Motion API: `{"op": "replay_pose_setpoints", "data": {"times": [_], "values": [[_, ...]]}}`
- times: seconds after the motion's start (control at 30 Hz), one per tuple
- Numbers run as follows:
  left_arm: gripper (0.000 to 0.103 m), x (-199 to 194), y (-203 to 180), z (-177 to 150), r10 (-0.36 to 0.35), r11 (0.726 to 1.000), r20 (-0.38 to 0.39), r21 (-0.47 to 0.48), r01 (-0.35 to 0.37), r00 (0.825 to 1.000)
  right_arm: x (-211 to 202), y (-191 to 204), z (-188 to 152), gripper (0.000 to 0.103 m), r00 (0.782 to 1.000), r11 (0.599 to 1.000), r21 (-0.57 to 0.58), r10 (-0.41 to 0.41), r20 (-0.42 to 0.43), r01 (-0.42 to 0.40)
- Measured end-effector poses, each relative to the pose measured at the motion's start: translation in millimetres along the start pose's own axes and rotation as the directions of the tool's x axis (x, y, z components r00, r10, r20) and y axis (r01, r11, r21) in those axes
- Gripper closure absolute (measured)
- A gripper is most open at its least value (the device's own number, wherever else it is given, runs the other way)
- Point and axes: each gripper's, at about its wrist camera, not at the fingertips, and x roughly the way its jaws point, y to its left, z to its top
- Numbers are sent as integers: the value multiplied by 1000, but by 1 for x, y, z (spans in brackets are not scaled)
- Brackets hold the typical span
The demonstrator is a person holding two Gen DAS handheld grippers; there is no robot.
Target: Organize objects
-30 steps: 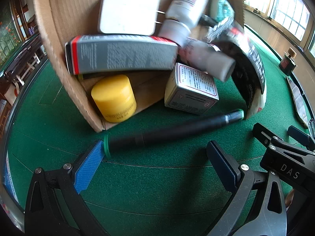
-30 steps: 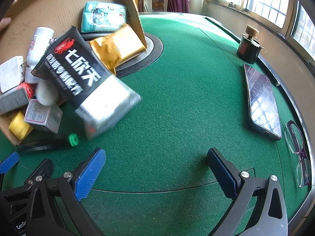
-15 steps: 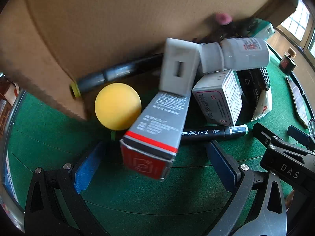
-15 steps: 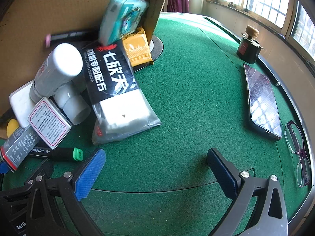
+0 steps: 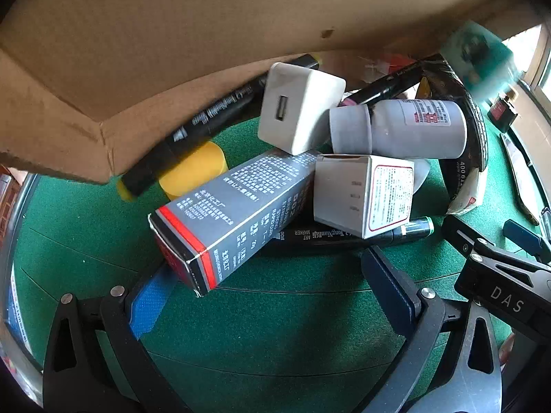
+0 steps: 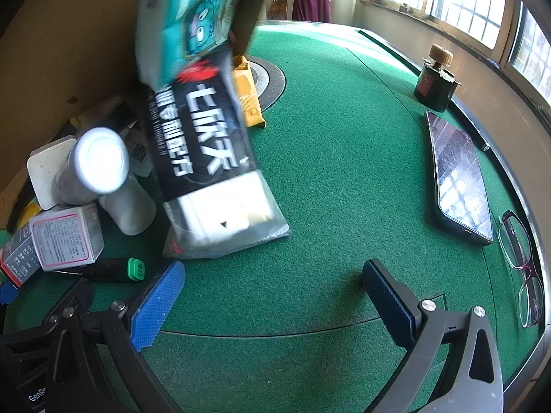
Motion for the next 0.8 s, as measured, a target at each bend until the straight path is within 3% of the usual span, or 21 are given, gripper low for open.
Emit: {"op": "replay_pose_setpoints", "data": {"times": [0.8], "values": [[0, 3, 1, 2, -1, 1000, 1, 0, 1, 1000, -1, 1, 0, 0, 1000, 1000, 0, 0, 1, 0]]}}
